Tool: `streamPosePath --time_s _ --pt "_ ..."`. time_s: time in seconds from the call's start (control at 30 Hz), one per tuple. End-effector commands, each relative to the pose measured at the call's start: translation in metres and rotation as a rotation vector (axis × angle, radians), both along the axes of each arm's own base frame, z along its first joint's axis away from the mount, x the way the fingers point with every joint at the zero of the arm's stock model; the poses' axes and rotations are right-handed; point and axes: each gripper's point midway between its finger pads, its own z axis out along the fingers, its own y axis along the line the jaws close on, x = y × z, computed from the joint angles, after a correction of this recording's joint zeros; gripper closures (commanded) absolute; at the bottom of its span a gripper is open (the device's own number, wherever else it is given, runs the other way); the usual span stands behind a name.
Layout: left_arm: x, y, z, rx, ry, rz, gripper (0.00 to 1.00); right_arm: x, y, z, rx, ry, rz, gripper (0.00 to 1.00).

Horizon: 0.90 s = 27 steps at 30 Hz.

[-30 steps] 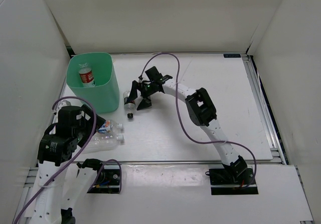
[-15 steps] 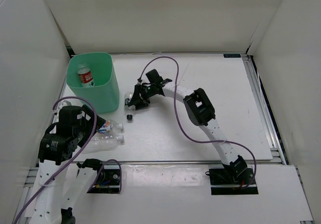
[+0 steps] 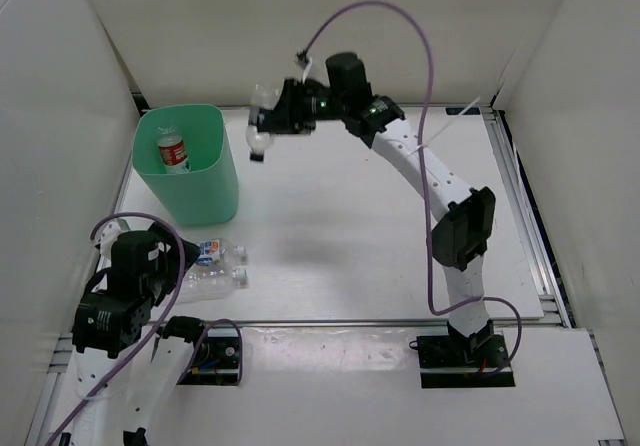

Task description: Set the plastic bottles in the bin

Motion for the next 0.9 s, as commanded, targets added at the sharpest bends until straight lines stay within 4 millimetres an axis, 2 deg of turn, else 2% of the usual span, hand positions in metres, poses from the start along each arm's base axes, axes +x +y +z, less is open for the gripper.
streamPosePath --time_s 0.0,0.07,0.1,0.13,0.2,0.23,0.27,0.3,0.33,0.37,0.4,0.43,0.47,0.5,0.53,0.57,0.6,0.63,0.67,0.7,0.73,0.8,0.83,0.87 --pt "-0.004 0.008 -0.008 0.051 0.025 0.006 0.0 0.011 0.017 0.086 0.129 -0.317 -0.035 0.79" --pt "-0.004 0.003 -0.011 0.055 0.049 -0.036 0.0 0.008 0.033 0.108 0.151 -0.438 -0.039 0.78" --pt "-0.003 0.002 -0.009 0.066 0.069 -0.057 0.0 0.012 0.038 0.123 0.169 -0.512 -0.076 0.76" --pt "-0.005 0.002 -0.011 0.1 0.095 -0.107 0.0 0.007 0.052 0.127 0.185 -0.6 -0.064 0.75" --pt "-0.005 0.004 -0.002 0.139 0.105 -0.146 0.0 0.008 0.063 0.126 0.18 -0.672 -0.097 0.73" --pt "-0.005 0.005 -0.002 0.175 0.134 -0.182 0.0 0.007 0.075 0.12 0.17 -0.701 -0.115 0.72" --pt "-0.007 0.006 0.0 0.192 0.148 -0.199 0.0 0.007 0.082 0.126 0.188 -0.747 -0.128 0.72" --pt "-0.006 0.005 0.006 0.214 0.141 -0.246 0.0 0.004 0.096 0.123 0.185 -0.808 -0.122 0.69" --pt "-0.005 0.002 0.007 0.214 0.145 -0.27 0.0 0.006 0.101 0.123 0.186 -0.841 -0.135 0.68" --pt "-0.005 -0.001 0.01 0.212 0.137 -0.294 0.0 0.016 0.108 0.12 0.192 -0.875 -0.16 0.68" --pt "-0.005 -0.01 0.013 0.185 0.13 -0.344 0.0 0.013 0.115 0.121 0.207 -0.894 -0.162 0.66" --pt "-0.005 -0.015 0.015 0.175 0.129 -0.376 0.0 0.013 0.115 0.129 0.236 -0.914 -0.173 0.66" --pt "-0.006 -0.019 0.015 0.166 0.127 -0.402 0.0 0.014 0.125 0.118 0.24 -0.914 -0.175 0.65" --pt "-0.006 -0.024 0.019 0.15 0.111 -0.433 0.0 0.019 0.128 0.121 0.264 -0.945 -0.196 0.65" --pt "-0.005 -0.024 0.018 0.149 0.122 -0.434 0.0 0.027 0.134 0.11 0.253 -0.954 -0.207 0.65" --pt "-0.005 -0.026 0.018 0.142 0.121 -0.441 0.0 0.03 0.135 0.118 0.278 -0.972 -0.228 0.64" --pt "-0.004 -0.027 0.016 0.141 0.135 -0.442 0.0 0.032 0.138 0.112 0.274 -0.982 -0.226 0.57" --pt "-0.002 -0.027 0.015 0.14 0.147 -0.443 0.0 0.035 0.14 0.106 0.265 -1.001 -0.224 0.42" --pt "-0.003 -0.027 0.012 0.14 0.157 -0.444 0.0 0.032 0.142 0.106 0.273 -1.002 -0.203 0.19" --pt "-0.001 -0.025 0.011 0.149 0.17 -0.435 0.0 0.024 0.141 0.114 0.277 -1.011 -0.194 0.0" --pt "0.001 -0.023 0.006 0.157 0.193 -0.428 0.0 0.015 0.126 0.146 0.306 -1.031 -0.217 0.0" --pt "0.004 -0.016 0.005 0.175 0.204 -0.378 0.0 0.0 0.11 0.176 0.324 -1.053 -0.243 0.0" --pt "0.005 -0.013 0.005 0.175 0.204 -0.353 0.0 -0.008 0.087 0.199 0.324 -1.058 -0.287 0.0" --pt "0.006 -0.012 0.006 0.152 0.2 -0.298 0.0 -0.015 0.078 0.211 0.342 -1.047 -0.293 0.0"
